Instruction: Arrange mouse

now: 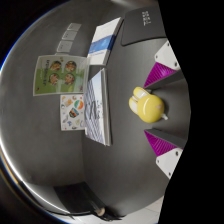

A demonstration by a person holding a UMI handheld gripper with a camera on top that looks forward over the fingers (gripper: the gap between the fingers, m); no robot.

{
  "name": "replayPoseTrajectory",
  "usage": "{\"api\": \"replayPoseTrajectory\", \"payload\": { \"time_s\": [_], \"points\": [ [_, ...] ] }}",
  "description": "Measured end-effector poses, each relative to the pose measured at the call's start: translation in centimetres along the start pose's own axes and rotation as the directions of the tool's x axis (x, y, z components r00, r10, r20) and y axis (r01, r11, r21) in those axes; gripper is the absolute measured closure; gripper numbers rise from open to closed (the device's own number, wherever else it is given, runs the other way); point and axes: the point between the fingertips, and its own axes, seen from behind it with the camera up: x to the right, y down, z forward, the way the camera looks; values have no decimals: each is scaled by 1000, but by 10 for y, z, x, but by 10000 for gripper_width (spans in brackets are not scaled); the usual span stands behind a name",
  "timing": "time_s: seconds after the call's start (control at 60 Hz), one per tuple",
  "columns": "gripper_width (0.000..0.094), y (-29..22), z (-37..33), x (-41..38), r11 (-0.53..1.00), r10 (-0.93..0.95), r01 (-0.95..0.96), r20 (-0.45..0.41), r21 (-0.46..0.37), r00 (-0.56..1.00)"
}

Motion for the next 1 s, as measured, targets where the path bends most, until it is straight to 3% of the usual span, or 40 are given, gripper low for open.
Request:
{"api": "replayPoseTrajectory", "payload": {
  "time_s": [0.117, 0.183, 0.35, 0.517, 0.617, 0.683, 0.75, 0.883, 1.0],
  "points": [
    [150, -12, 16, 3, 998, 63, -64, -82, -14, 995],
    [398, -15, 21, 0, 997, 81, -81, -96, 5, 992],
    [524, -18, 16, -9, 996, 88, -89, -79, -14, 993],
    [533, -107, -61, 33, 978, 26, -6, -93, 207, 995],
    [537, -138, -121, 135, 957, 33, 34, -223, 288, 974],
    [538, -123, -141, 215, 960, 47, 47, -323, 277, 945],
    [538, -83, -135, 280, 972, 83, 3, -354, 236, 931],
    [537, 0, -95, 346, 986, 142, -110, -285, 125, 948],
    [537, 26, -65, 348, 991, 120, -109, -178, 72, 977]
  ]
}}
